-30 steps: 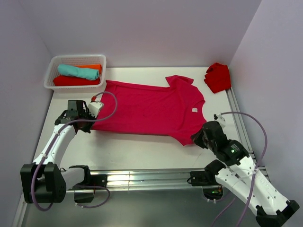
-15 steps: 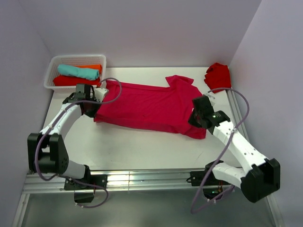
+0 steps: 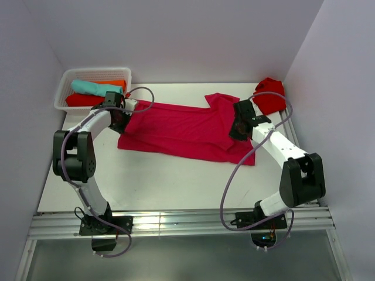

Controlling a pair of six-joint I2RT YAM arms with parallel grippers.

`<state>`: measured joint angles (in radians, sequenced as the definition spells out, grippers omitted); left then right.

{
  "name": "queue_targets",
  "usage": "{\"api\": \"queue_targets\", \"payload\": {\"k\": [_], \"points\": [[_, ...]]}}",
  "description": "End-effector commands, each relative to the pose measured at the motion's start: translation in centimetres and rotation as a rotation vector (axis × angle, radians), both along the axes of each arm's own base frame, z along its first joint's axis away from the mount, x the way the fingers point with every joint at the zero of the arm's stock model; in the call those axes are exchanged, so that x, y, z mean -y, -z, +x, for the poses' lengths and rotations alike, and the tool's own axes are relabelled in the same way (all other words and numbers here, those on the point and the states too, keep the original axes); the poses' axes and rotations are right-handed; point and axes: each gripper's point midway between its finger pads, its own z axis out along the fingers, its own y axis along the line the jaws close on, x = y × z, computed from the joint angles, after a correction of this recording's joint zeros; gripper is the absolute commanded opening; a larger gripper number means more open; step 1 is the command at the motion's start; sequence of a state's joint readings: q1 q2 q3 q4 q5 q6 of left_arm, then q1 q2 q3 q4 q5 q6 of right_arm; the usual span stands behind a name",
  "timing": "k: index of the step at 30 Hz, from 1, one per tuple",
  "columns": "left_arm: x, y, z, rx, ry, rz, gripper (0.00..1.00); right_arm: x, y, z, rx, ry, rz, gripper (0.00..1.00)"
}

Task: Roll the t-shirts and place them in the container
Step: Fold the tshirt

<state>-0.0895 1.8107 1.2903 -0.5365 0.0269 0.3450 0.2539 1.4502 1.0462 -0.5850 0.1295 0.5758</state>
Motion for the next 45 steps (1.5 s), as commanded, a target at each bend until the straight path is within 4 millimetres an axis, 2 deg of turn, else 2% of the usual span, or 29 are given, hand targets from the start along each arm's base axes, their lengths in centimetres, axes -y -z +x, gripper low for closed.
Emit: {"api": "queue_targets", "payload": {"k": [1, 7, 14, 18, 20, 22, 24, 27, 29, 32, 38, 39, 41, 42, 44, 45], "points": [[0.1, -1.1, 2.6, 0.063, -0.031, 0.000, 0.00, 0.5, -1.6, 2.7, 0.059, -0.001, -0.029, 0.00], [0.6, -1.0, 4.1, 0.071, -0.039, -0.011, 0.00, 1.1, -0.5, 3.8, 0.032, 0.028, -0.065, 0.00], [0.8, -1.1, 5.2, 0.085, -0.047, -0.018, 0.01, 2.2, 0.3, 4.0, 0.019, 0.083, -0.104, 0.00], [0.9, -0.5, 5.6, 0.078, -0.047, -0.017, 0.07, 2.2, 0.4, 4.3, 0.020, 0.090, -0.106, 0.00], [0.9, -0.4, 5.8, 0.081, -0.047, -0.018, 0.13, 2.4, 0.8, 4.4, 0.010, 0.097, -0.113, 0.00], [0.9, -0.4, 6.0, 0.088, -0.048, -0.020, 0.26, 2.4, 1.0, 4.5, 0.009, 0.100, -0.114, 0.02], [1.0, -0.6, 6.1, 0.095, -0.051, -0.022, 0.40, 2.7, 1.0, 4.6, 0.007, 0.108, -0.128, 0.11], [1.0, -1.7, 6.3, 0.124, -0.050, -0.026, 0.54, 3.1, 1.0, 4.8, 0.006, 0.122, -0.142, 0.29], [1.0, -2.8, 6.4, 0.150, -0.049, -0.028, 0.57, 3.5, 0.8, 4.9, 0.007, 0.132, -0.155, 0.37], [0.9, -4.1, 6.0, 0.170, -0.045, -0.028, 0.61, 3.8, 0.0, 4.7, 0.027, 0.151, -0.156, 0.47], [0.8, -6.5, 4.5, 0.209, -0.024, -0.030, 0.63, 4.0, -1.6, 2.9, 0.069, 0.176, -0.123, 0.50], [0.8, -6.3, 4.0, 0.200, -0.019, -0.031, 0.63, 3.9, -0.9, 2.1, 0.055, 0.177, -0.109, 0.49], [1.1, -7.0, 3.3, 0.207, -0.006, -0.045, 0.62, 3.7, -1.1, 1.4, 0.072, 0.178, -0.088, 0.47], [1.2, -6.7, 2.6, 0.190, -0.001, -0.051, 0.62, 3.8, -0.3, 0.7, 0.056, 0.183, -0.083, 0.47], [1.6, -7.2, 1.7, 0.195, 0.019, -0.076, 0.61, 3.6, -0.1, -0.1, 0.060, 0.182, -0.067, 0.43], [1.6, -6.7, 0.9, 0.178, 0.023, -0.078, 0.60, 3.6, 0.8, -0.8, 0.043, 0.181, -0.067, 0.41]]}}
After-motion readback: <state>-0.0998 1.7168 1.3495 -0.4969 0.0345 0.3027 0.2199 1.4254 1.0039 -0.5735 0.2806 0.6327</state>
